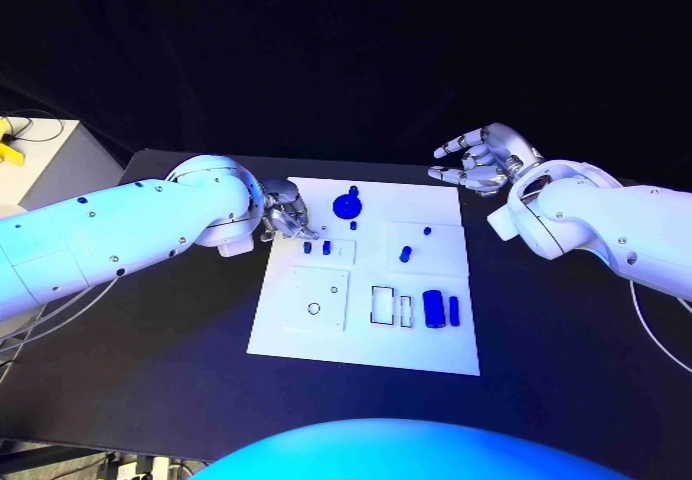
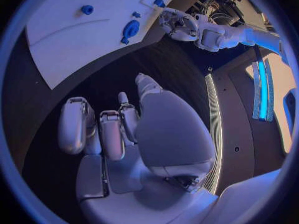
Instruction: Assemble the parts on the task board
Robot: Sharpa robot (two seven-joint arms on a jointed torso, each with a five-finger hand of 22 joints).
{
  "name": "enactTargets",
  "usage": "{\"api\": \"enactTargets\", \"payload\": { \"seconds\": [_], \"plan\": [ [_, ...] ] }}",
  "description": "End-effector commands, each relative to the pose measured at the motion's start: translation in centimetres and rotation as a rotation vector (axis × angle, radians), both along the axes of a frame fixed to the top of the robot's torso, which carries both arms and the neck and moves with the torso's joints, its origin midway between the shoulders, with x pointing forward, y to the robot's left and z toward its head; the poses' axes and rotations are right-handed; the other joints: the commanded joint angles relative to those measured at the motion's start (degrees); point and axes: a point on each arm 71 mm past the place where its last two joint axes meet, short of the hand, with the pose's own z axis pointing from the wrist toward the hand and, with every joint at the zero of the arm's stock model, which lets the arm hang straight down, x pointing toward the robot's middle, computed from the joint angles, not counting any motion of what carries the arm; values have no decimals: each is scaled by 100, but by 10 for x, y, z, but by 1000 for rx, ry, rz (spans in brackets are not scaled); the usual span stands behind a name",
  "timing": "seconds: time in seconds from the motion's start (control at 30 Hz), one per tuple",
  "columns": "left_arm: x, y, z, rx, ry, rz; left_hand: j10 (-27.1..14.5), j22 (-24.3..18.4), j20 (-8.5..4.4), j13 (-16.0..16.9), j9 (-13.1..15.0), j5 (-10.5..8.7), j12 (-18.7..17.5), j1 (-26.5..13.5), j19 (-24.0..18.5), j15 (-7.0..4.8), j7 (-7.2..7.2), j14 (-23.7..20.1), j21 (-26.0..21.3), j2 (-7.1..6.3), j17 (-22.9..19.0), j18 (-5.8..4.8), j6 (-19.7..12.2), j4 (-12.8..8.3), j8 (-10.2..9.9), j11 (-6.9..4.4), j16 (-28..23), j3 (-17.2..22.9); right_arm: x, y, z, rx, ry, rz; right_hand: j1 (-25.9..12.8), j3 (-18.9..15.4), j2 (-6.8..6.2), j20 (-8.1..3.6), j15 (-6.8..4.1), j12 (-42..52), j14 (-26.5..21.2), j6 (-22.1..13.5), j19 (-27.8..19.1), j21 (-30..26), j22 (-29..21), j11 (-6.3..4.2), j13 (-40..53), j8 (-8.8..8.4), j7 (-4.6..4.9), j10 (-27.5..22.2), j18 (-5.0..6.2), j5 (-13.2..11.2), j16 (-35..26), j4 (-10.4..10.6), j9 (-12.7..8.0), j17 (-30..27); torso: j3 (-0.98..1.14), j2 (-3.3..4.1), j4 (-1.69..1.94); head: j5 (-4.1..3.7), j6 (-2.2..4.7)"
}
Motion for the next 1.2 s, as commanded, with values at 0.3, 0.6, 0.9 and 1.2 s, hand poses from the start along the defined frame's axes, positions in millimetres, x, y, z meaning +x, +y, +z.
{"api": "enactTargets", "payload": {
  "seconds": [0.3,0.6,0.9,1.2],
  "plan": [
    [3,-17,13,-290,-71,-20,-908,-1039,251,-488,-325,-71,-248,119,-784,322,335,-571,-735,-104,-879,266,-691,7,-128,328,-488,-595,0,2,0,0,-3,16,-55,17,-4,-24,-8,-32,348,-52,-17,-17,114,-11,93,32,-5,-39,40,27,-30,5,-10,488,0,-6,9,-19,36],
    [8,-33,19,-321,-277,-161,-1501,-1132,373,-1044,-906,-17,-765,1618,-925,454,518,-1126,-905,14,-1642,272,-979,-372,-377,482,-820,40,0,2,0,1,-4,16,-81,27,2,-24,-6,-35,347,-67,-18,-32,104,-9,88,27,-2,-42,42,31,-35,2,-13,482,-10,-3,11,-50,97],
    [8,-55,16,-209,-514,-383,-1767,-1071,412,-1877,-1869,-121,-1547,1842,-1239,500,501,-1975,-869,-320,-2837,276,-673,-843,-930,534,-1333,372,0,3,0,6,-8,17,-82,32,3,-24,-6,-45,344,-66,-25,-53,89,-9,75,28,-2,-51,46,33,-42,-1,-13,469,2,-3,2,-69,168],
    [10,-68,5,-85,-612,-497,-1744,-968,396,-2265,-2300,-124,-1848,1861,-1273,486,408,-1906,-697,-301,-2941,279,-441,-1091,-1191,527,-1221,403,-1,3,0,8,-10,19,-81,36,4,-24,-6,-62,344,-67,-30,-67,79,-10,56,28,-2,-66,49,35,-44,-4,-14,467,-5,2,9,-99,214]
  ]
}}
